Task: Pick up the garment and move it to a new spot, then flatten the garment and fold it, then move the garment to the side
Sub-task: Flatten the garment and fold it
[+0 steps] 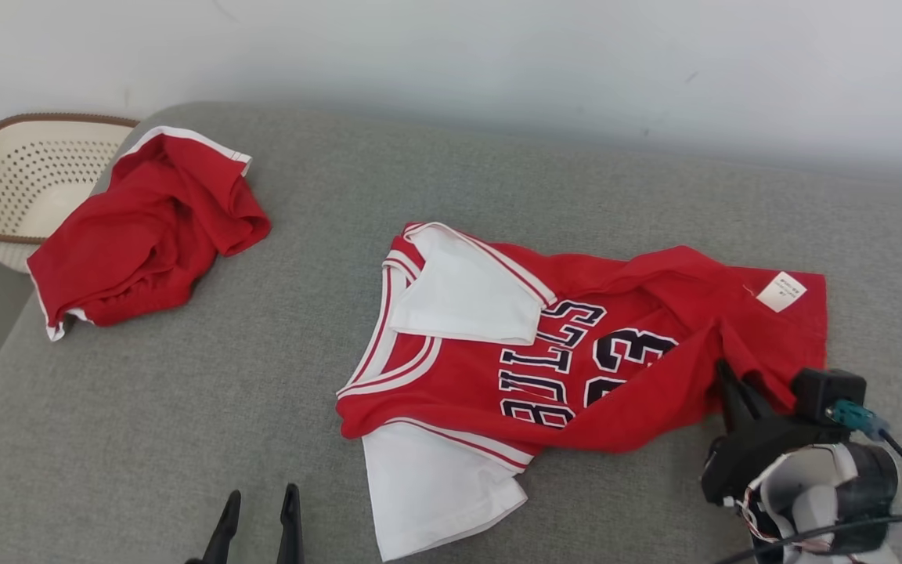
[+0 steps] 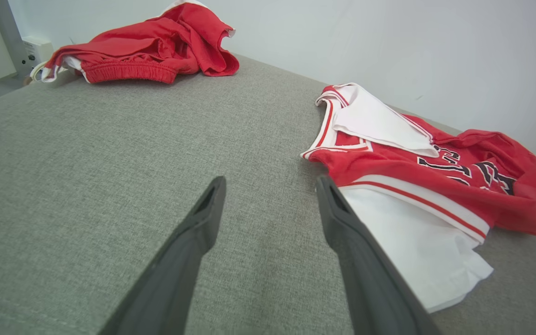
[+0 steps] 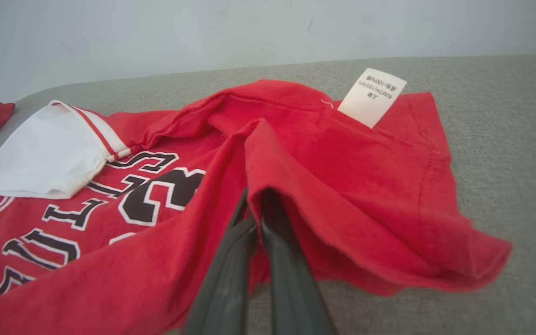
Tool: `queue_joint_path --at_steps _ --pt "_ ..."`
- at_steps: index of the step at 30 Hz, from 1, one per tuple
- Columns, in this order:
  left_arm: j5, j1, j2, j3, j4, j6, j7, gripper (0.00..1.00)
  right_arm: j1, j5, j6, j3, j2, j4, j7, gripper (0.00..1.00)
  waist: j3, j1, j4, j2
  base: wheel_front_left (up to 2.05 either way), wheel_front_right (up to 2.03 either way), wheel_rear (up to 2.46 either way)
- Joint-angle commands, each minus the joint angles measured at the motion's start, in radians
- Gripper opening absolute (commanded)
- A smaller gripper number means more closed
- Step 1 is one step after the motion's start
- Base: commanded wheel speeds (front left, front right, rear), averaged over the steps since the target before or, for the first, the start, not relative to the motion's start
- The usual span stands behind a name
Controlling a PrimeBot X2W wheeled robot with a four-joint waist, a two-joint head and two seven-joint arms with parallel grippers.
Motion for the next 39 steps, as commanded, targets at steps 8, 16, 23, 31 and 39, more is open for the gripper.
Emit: queue_joint_path --at_steps 8,16,23,31,39 --pt "-0.004 0.032 0.0 0.002 -0.005 0.004 -0.004 1.0 0.202 0.176 0.0 0.039 -0.082 -0.291 0.145 0.0 -0.034 -0.0001 -0.07 0.0 0.0 0.0 0.0" --pt "-0.008 0.032 0.0 0.002 -0.001 0.005 -0.004 1.0 0.378 0.303 0.0 0.028 -0.138 -0.592 0.364 0.0 -0.043 -0.0001 -0.118 0.0 0.0 0.0 0.0" --pt "-0.016 0.026 0.0 -0.002 0.001 0.004 -0.004 1.0 0.507 0.35 0.0 0.032 -0.202 -0.751 0.539 0.0 -0.04 -0.0001 -0.133 0.0 0.0 0.0 0.0" --pt "-0.009 0.029 0.0 0.015 0.005 -0.005 -0.004 1.0 0.536 0.32 0.0 0.049 -0.221 -0.716 0.509 0.0 -0.038 -0.0001 -0.123 0.0 0.0 0.0 0.0" --pt "-0.007 0.045 0.0 0.026 0.002 -0.003 -0.004 1.0 0.525 0.303 0.0 0.021 -0.182 -0.656 0.426 1.0 -0.048 -0.0001 -0.122 0.0 0.0 0.0 0.0"
